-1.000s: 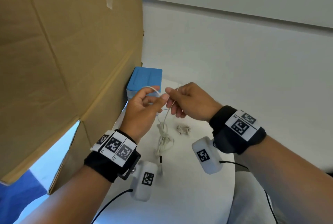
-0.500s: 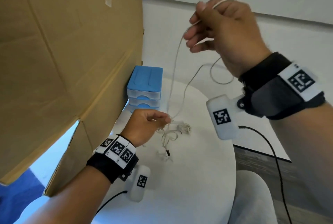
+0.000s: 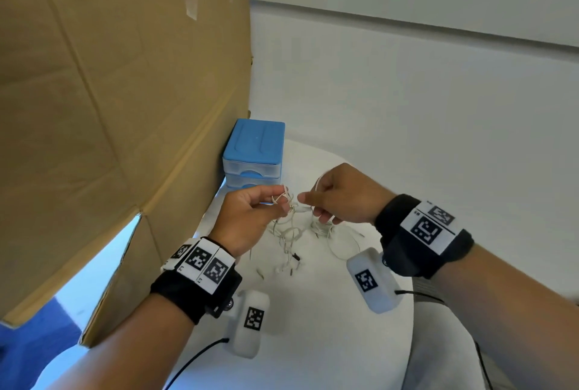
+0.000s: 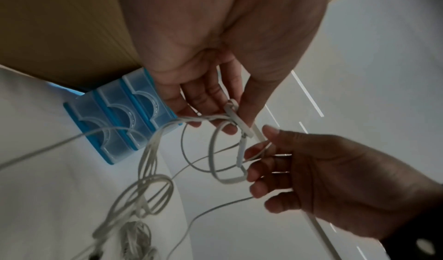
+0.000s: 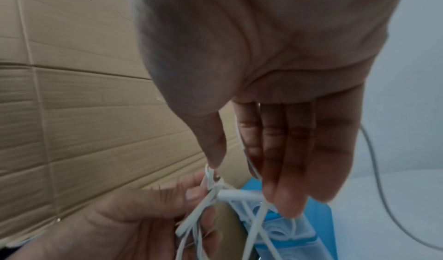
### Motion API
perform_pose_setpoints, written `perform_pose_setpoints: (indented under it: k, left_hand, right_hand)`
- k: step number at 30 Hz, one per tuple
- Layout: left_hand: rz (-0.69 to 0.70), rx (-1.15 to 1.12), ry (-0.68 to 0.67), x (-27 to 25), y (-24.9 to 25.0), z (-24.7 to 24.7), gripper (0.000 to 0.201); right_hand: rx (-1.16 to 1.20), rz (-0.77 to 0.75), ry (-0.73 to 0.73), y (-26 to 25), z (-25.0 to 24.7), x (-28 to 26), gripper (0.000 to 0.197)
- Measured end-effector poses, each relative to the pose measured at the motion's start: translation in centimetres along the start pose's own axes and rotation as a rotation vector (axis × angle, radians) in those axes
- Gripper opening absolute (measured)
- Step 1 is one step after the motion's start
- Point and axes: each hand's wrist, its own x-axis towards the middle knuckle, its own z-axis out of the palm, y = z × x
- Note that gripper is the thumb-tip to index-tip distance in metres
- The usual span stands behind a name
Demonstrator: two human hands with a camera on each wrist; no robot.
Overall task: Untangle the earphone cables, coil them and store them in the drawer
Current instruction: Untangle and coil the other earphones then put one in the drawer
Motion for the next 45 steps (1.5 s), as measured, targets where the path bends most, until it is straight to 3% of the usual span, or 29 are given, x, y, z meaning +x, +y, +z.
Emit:
perform_pose_setpoints:
  k: [7,14,17,20,27,30,34,38,45]
  left_hand:
    - [0.032,-0.026,0.001,-0.2,0.7,0.2,0.034]
    - [0.007,-0.149,0.062,-0.2,1.8,0.2,0.019]
    - [0.016,-0.168,0.055,-0.3,2.3,0.2,0.020]
    - [0.030,-0.164,0.028,-0.5,2.4,0.2,0.027]
    - [0.033,-0.170,-0.037,-0.8,2.5,0.5,0.039]
    - [0.050,-0.135,-0.084,-1.0,2.6,0.7,0.044]
    - [0.056,-0.117,-0.108,-1.2,2.8,0.7,0.047]
    - [0.049,-0.147,-0.063,-1.0,2.9,0.7,0.041]
    - [0.076,-0.171,-0.016,-1.1,3.4,0.5,0.025]
  right_hand:
    - [-0.140,0.012,0.115,-1.1,0.0,-0.7,0.045]
    - [-0.417,0.078,0.134,-1.8,-1.0,-1.7,0.053]
    - [-0.481,0.041,0.270,-1.9,-0.9,-2.0,0.047]
    - [-0.364,-0.008,0.362,-1.8,-1.2,-1.9,0.043]
    - [0.082,-0.294,0.254,-1.7,-0.2,-1.3,0.020]
    - [0.068,-0.264,0.267,-1.4,0.2,-0.7,0.026]
    - [-0.121,-0.314,0.248,-1.2,0.3,-0.7,0.035]
    - [0.003,-0.293,0.142,-1.3,-0.3,-1.0,0.023]
    - [0.098,-0.331,0.201,-1.2,-0.7,-1.4,0.012]
